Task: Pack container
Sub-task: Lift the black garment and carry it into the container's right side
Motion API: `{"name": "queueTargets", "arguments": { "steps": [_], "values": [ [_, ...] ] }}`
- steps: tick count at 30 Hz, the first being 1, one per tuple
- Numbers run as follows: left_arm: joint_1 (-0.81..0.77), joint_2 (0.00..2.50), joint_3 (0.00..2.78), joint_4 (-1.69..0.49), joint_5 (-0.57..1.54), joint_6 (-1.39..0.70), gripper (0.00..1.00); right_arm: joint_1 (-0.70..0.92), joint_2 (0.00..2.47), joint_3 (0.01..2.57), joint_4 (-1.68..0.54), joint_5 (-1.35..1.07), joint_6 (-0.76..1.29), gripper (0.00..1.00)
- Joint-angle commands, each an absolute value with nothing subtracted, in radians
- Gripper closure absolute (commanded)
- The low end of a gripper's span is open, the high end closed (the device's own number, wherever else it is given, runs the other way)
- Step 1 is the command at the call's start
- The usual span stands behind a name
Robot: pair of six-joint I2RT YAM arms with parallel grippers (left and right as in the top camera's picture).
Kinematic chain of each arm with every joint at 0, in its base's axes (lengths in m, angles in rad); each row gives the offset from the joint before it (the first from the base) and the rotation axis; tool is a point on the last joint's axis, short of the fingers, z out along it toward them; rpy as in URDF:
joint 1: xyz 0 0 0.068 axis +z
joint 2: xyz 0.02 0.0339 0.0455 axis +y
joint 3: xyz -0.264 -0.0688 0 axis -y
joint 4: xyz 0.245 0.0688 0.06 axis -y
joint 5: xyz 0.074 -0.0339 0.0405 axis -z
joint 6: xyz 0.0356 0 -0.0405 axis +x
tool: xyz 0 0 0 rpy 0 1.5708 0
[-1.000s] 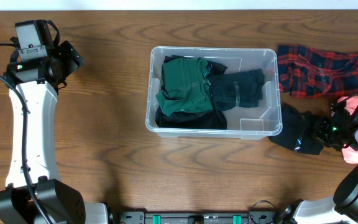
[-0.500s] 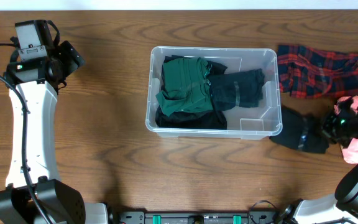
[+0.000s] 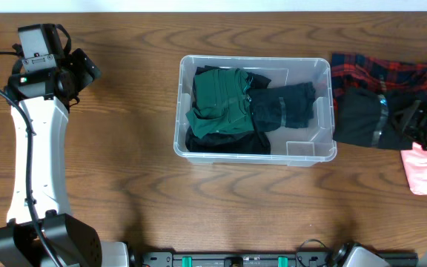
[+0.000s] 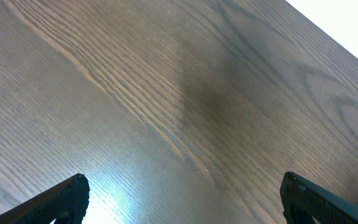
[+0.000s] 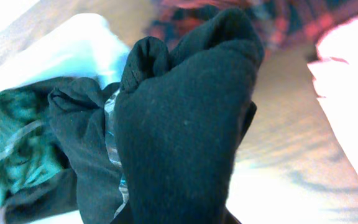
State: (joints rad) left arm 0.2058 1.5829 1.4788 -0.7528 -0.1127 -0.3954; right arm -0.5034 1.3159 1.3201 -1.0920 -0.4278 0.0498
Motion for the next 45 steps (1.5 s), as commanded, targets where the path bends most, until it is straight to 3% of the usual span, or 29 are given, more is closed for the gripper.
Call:
{"name": "queueTargets", "arguments": {
  "steps": [1, 15, 28, 45],
  "values": [
    [0.209, 1.583, 1.487, -0.755, -0.128, -0.394, 0.02, -0.422, 1.237, 1.341, -1.095, -0.483, 0.067, 0.99],
    [0.209, 1.583, 1.487, -0.755, -0.128, -0.394, 0.02, -0.113, 1.230, 1.328, -1.080, -0.463, 0.169, 0.99],
    [0.209, 1.583, 1.487, -0.755, -0.128, -0.394, 0.02, 0.091, 1.312, 1.327, -1.056, -0.234, 0.333, 0.99],
    [0.209, 1.583, 1.487, -0.755, -0.128, -0.394, 0.02, 0.162, 1.468, 1.324, -1.039, -0.187, 0.395, 0.99]
  ]
}}
